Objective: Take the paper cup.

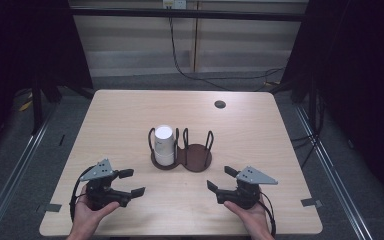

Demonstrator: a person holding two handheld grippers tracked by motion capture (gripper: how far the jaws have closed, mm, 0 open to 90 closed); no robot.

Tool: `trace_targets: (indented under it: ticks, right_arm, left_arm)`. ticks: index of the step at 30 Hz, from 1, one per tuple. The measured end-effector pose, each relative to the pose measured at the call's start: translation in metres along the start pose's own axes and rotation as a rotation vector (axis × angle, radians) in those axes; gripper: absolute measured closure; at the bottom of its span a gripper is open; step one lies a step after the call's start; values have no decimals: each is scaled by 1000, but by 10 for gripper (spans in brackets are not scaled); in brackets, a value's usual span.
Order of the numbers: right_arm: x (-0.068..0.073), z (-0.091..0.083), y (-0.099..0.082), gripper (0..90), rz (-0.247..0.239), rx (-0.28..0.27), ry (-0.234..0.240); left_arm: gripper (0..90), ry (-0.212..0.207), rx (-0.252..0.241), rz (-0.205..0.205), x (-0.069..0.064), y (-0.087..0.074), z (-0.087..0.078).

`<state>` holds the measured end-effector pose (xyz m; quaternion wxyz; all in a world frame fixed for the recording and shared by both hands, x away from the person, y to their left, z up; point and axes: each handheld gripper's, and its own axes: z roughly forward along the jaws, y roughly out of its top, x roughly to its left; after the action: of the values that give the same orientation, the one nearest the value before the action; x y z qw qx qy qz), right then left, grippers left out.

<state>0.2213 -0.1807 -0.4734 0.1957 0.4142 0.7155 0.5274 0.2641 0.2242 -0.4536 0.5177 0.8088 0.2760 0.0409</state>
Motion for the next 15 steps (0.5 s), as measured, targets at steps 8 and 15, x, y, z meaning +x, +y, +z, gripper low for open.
trace_targets:
  ticks: [8, 15]
  right_arm:
    - [2, 1, 0, 153, -9, 14, 18]
    - [5, -2, 0, 152, -20, 15, 19]
  left_arm:
    - [184, -3, -1, 18, 0, 6, -2]
    - [185, -4, -2, 42, -2, 15, -4]
